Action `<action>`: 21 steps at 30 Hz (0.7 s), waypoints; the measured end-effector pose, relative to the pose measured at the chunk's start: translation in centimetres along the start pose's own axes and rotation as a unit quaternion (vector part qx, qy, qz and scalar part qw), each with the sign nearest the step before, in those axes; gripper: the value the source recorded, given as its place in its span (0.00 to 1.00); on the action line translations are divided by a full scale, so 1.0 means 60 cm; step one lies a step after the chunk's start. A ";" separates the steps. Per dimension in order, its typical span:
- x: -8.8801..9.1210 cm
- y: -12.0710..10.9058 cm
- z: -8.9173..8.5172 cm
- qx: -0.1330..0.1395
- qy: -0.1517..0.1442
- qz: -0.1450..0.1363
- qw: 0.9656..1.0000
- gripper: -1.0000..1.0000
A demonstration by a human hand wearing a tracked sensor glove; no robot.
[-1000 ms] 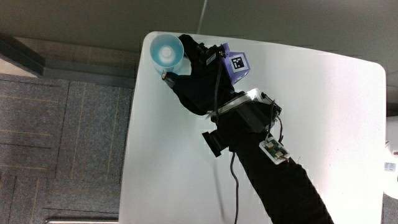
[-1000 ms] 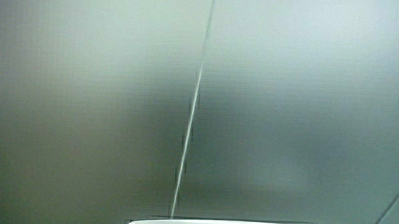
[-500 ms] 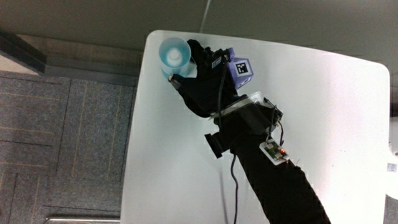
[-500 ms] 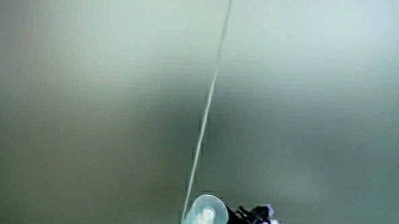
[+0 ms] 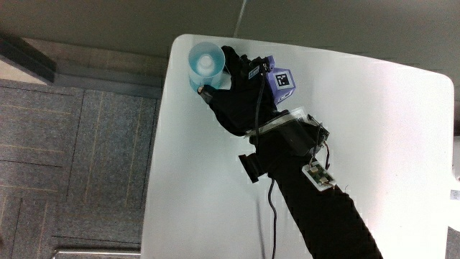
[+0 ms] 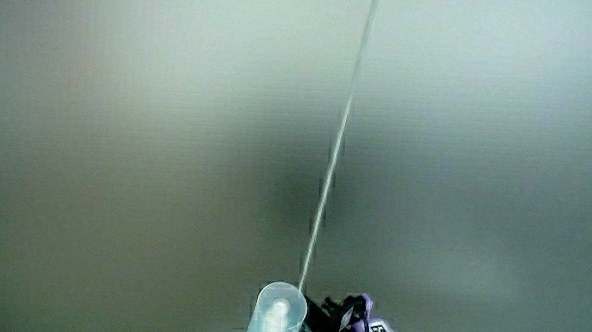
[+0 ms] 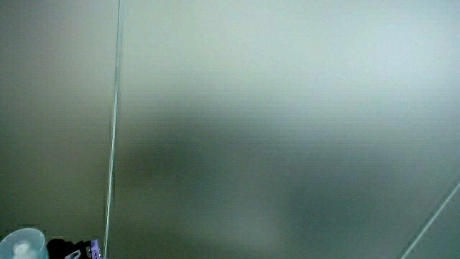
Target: Place cleaning spray
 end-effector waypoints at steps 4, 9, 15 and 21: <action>0.006 0.001 -0.001 0.004 0.007 0.001 1.000 0.44; 0.003 -0.002 -0.002 0.013 0.007 -0.008 1.000 0.35; 0.007 -0.003 -0.002 0.009 0.021 -0.011 1.000 0.26; 0.018 -0.002 -0.001 -0.002 0.014 -0.014 1.000 0.16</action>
